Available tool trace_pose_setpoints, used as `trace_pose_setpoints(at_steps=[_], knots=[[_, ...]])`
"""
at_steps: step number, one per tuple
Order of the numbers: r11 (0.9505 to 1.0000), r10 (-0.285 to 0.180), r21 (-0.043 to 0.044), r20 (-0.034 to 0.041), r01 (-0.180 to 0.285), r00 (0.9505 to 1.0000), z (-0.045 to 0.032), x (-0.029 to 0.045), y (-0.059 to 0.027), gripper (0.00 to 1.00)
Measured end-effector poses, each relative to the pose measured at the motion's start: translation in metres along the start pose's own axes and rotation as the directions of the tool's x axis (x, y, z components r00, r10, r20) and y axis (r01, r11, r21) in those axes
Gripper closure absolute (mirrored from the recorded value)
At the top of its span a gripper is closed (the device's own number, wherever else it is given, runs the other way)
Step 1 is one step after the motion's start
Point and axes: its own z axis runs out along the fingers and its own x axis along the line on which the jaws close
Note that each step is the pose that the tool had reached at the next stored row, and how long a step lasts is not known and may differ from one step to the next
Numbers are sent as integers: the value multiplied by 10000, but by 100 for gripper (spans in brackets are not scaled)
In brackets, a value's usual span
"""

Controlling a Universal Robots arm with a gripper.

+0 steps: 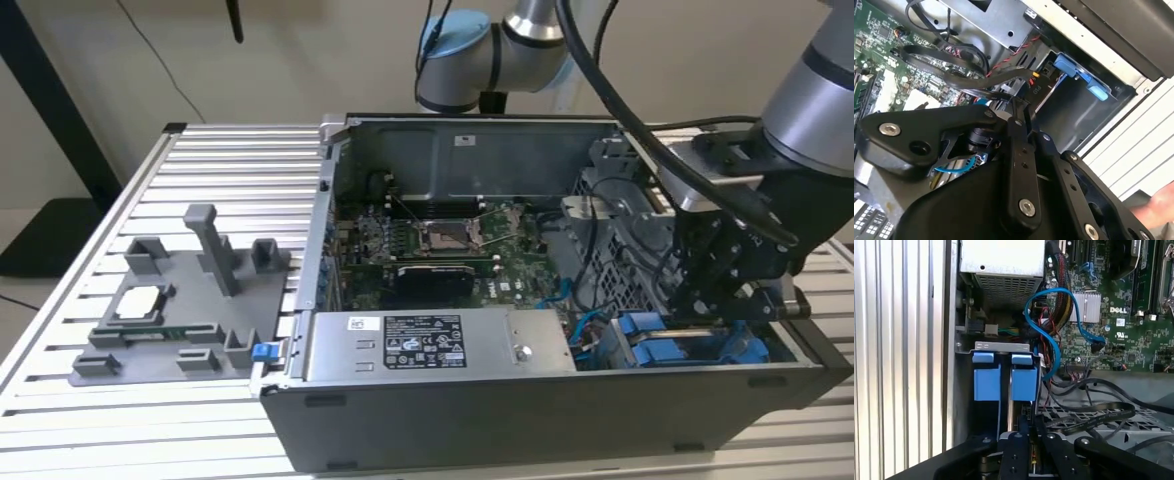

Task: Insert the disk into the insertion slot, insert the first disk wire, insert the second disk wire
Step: 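Insert the second disk wire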

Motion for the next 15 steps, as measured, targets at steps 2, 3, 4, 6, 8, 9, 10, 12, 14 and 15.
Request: trace_pose_setpoints(at_steps=[2,3,4,6,8,9,10,12,14,15], knots=[[10000,1,0,0,-1,10000,-86,-4,0,0],[10000,1,0,-11,-1,10000,-137,-6,0,0],[10000,0,0,-6,0,10000,-181,-9,-1,0],[10000,0,0,-11,0,10000,-273,-14,-1,0],[10000,1,0,-12,-1,10000,-356,-18,-1,0],[10000,0,0,-11,0,10000,-377,-20,-2,0],[10000,0,0,-10,0,10000,-381,-19,-2,0],[10000,0,0,-8,0,10000,-381,-20,-2,0],[10000,0,0,-11,0,10000,-383,-20,-2,0],[10000,0,0,-10,0,10000,-383,-20,-2,0]])
